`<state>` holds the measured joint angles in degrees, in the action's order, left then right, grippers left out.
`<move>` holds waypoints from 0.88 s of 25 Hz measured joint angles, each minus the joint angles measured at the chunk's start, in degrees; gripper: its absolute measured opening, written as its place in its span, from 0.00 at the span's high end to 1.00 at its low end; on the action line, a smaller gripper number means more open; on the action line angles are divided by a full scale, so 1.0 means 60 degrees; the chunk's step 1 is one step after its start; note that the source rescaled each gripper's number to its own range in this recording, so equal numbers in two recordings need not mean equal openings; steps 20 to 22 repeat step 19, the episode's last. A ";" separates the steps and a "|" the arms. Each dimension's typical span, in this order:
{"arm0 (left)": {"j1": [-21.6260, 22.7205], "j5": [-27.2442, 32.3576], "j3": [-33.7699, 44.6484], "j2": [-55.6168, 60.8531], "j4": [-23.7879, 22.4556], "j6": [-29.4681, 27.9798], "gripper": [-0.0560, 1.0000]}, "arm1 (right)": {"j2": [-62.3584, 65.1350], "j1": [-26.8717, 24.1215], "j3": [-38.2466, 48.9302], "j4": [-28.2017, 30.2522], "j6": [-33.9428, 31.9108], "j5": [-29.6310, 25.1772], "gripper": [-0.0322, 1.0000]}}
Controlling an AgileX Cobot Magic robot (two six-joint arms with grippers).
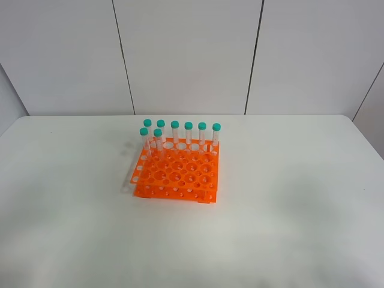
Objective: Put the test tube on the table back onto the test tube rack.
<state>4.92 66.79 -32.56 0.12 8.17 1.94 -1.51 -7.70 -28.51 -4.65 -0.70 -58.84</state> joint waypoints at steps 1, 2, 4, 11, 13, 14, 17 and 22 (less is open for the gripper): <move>0.0000 0.0000 0.0000 0.0000 0.0000 0.0000 0.63 | 0.0000 0.0000 0.0000 0.0000 0.0000 0.0000 0.24; 0.0000 0.0000 0.0000 0.0000 0.0000 0.0000 0.63 | 0.0000 0.0000 0.0000 0.0000 0.0000 0.0000 0.24; 0.0000 0.0000 0.0000 0.0000 0.0000 0.0007 0.63 | 0.0000 0.0000 0.0000 0.0000 0.0000 0.0000 0.24; 0.0000 0.0000 0.0000 0.0000 0.0004 0.0007 0.63 | 0.0000 0.0000 0.0000 0.0000 0.0000 0.0000 0.24; 0.0000 0.0000 0.0000 0.0000 0.0004 0.0011 0.63 | 0.0000 0.0000 0.0000 0.0000 0.0000 0.0000 0.24; 0.0000 0.0000 0.0000 0.0000 0.0004 0.0011 0.63 | 0.0000 0.0000 0.0000 0.0000 0.0000 0.0000 0.24; 0.0000 0.0000 0.0000 0.0000 0.0004 0.0011 0.63 | 0.0000 0.0000 0.0000 0.0000 0.0000 0.0000 0.24; 0.0000 0.0000 0.0000 0.0000 0.0004 0.0011 0.63 | 0.0000 0.0000 0.0000 0.0000 0.0000 0.0000 0.24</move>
